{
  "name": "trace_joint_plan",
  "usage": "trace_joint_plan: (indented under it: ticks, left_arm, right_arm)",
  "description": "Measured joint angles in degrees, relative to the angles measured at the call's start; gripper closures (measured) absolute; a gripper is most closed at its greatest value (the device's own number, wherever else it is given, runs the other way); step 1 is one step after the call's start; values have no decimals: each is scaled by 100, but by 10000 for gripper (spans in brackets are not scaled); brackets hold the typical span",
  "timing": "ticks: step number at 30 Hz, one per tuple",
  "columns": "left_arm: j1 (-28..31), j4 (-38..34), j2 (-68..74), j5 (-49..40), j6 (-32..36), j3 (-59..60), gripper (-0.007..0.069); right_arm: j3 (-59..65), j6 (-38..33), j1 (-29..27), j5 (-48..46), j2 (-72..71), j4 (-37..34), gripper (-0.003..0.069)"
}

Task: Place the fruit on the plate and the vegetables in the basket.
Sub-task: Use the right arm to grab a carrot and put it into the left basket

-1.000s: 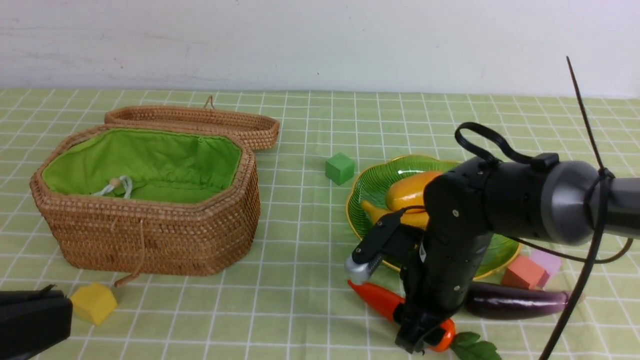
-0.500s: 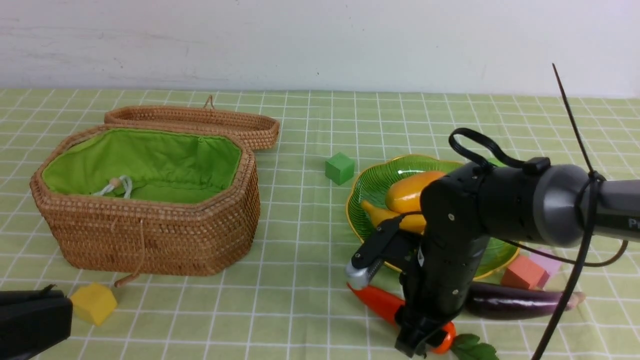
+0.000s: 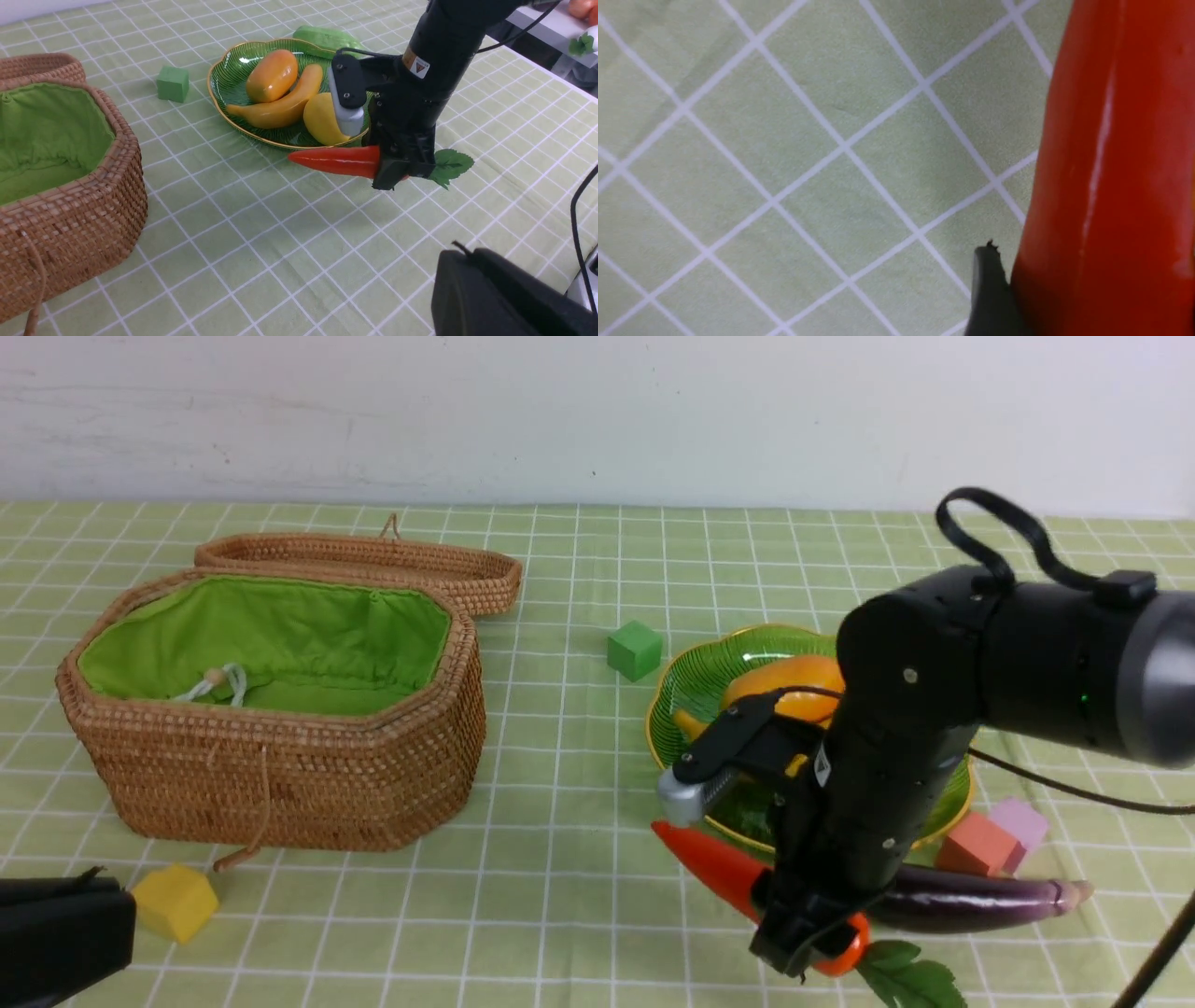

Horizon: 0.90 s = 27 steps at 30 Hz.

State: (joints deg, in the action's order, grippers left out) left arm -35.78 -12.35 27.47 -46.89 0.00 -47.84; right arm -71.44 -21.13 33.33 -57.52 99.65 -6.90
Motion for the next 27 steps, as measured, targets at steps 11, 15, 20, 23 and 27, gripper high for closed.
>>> trace_joint_plan:
  ticks: [11, 15, 20, 23, 27]
  left_arm:
    - [0, 20, 0, 13, 0, 0, 638]
    - [0, 154, 0, 14, 0, 0, 638]
    - [0, 369, 0, 26, 0, 0, 638]
    - [0, 386, 0, 37, 0, 0, 638]
    - [0, 386, 0, 42, 0, 0, 638]
  right_arm:
    - [-1021, 25, 0, -474, -428, -370, 269]
    - [-1424, 25, 0, -474, -428, -511, 269]
    - [-1896, 25, 0, -455, -428, -561, 269]
    - [-1991, 25, 0, -451, -428, -561, 269]
    - [-2014, 25, 0, -473, -428, -561, 269]
